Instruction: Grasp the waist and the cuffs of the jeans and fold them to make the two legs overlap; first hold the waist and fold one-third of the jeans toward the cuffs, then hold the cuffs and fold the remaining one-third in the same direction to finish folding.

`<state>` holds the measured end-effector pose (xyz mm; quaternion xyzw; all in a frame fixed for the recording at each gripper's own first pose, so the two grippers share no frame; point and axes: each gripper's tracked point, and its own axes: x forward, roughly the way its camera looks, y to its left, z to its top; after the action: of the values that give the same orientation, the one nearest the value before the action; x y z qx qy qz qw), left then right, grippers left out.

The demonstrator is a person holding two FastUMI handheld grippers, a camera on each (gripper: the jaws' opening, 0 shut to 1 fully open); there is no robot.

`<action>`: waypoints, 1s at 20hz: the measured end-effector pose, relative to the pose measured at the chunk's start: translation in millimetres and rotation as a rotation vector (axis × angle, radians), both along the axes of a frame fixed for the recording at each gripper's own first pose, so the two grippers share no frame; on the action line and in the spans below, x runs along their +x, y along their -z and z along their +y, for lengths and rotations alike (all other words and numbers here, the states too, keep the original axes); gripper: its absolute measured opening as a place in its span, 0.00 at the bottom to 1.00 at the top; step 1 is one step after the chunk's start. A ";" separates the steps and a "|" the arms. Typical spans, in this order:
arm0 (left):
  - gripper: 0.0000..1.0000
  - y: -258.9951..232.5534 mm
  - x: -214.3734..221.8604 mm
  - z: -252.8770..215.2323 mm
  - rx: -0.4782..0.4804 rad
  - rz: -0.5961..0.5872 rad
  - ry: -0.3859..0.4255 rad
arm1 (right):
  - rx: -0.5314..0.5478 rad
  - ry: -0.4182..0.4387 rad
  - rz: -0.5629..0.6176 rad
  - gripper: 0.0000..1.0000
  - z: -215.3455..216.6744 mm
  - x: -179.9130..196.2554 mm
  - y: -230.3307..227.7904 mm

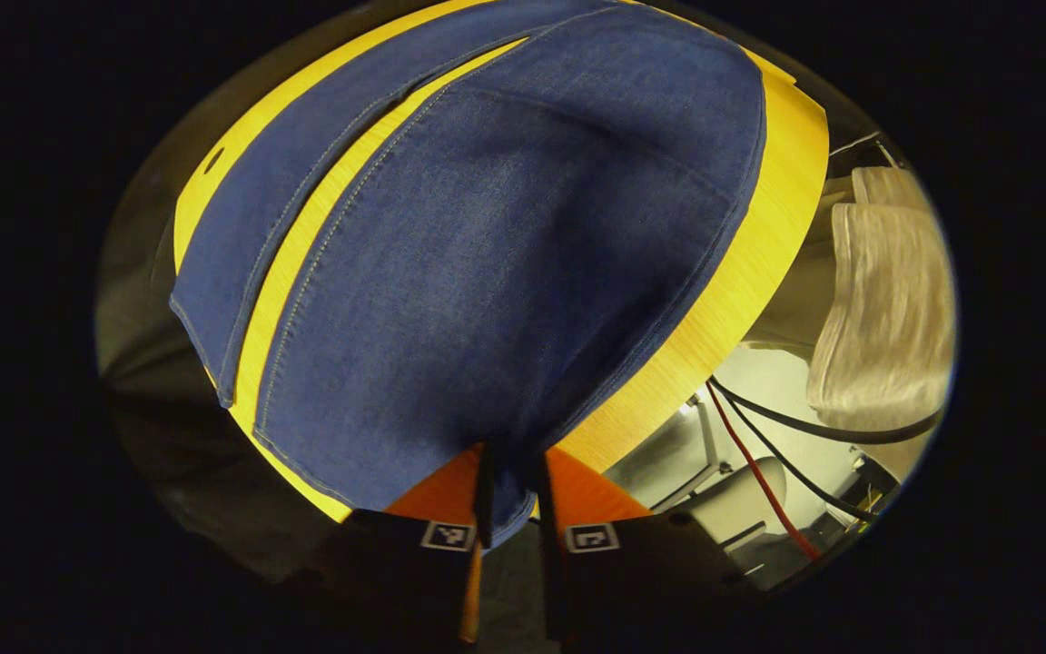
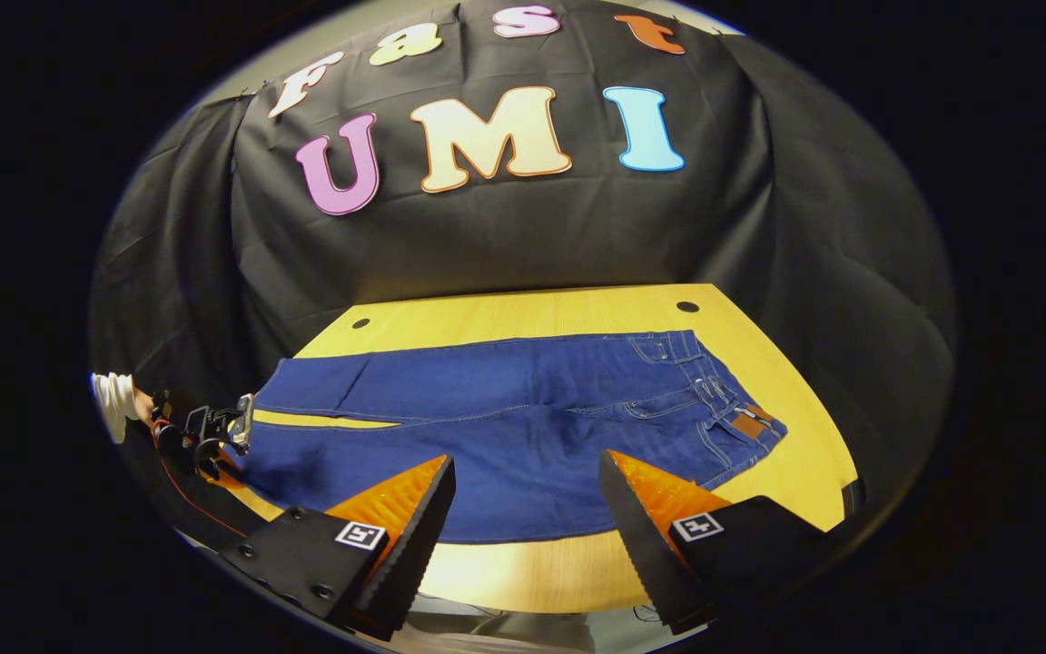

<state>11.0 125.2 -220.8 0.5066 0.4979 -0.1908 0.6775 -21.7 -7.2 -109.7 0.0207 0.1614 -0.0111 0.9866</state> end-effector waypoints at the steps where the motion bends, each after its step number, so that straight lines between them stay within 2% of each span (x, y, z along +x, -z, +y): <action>1: 0.13 -2.0 1.6 -0.8 0.010 -0.010 0.008 | 0.002 0.000 0.003 0.98 -0.5 0.7 0.5; 2: 0.03 -1.7 -0.1 0.3 0.010 -0.011 -0.003 | 0.006 -0.001 0.005 0.98 -0.6 1.4 1.1; 4: 0.00 -2.0 -2.7 -2.1 -0.017 -0.006 -0.029 | 0.010 -0.014 0.011 0.98 -0.7 3.4 1.4; 5: 0.00 -1.5 -2.5 -4.3 -0.032 -0.006 -0.039 | 0.006 -0.025 0.016 0.94 -0.5 5.0 1.9; 6: 0.00 -1.7 -3.4 -4.2 -0.038 -0.003 -0.042 | -0.003 -0.038 0.021 0.98 -0.6 7.0 3.0; 9: 0.00 -1.6 -2.6 -4.5 -0.041 0.027 -0.045 | -0.063 -0.119 0.078 0.98 -4.7 13.9 18.2; 10: 0.01 -3.0 -6.4 -4.2 -0.044 0.038 -0.058 | -0.101 -0.154 0.112 0.94 -9.5 14.3 26.6; 11: 0.00 -3.5 -7.5 -4.9 -0.048 0.046 -0.060 | -0.151 -0.191 0.154 0.98 -16.4 12.3 36.6; 13: 0.00 -4.2 -6.1 -5.3 -0.050 0.055 -0.068 | -0.269 -0.251 0.228 0.99 -36.0 13.3 51.1; 14: 0.00 -5.2 -6.9 -5.3 -0.049 0.056 -0.072 | -0.321 -0.282 0.258 0.95 -44.0 13.8 57.1; 15: 0.00 -4.6 -6.2 -5.5 -0.044 0.055 -0.077 | -0.364 -0.308 0.289 0.95 -50.0 14.0 65.2; 16: 0.00 -5.4 -5.9 -4.9 -0.039 0.050 -0.083 | -0.402 -0.340 0.331 0.99 -56.0 15.1 73.8; 17: 0.00 -5.2 -4.9 -4.7 -0.032 0.046 -0.088 | -0.427 -0.378 0.363 0.97 -59.0 14.8 81.3; 20: 0.00 -5.2 -6.3 -5.2 -0.022 0.039 -0.123 | -0.530 -0.505 0.485 1.00 -73.2 11.9 107.0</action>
<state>4.7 120.0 -215.5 0.4638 0.5392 -0.1639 0.6836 -9.8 -80.4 -216.7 -0.2763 0.3798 0.1847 0.8633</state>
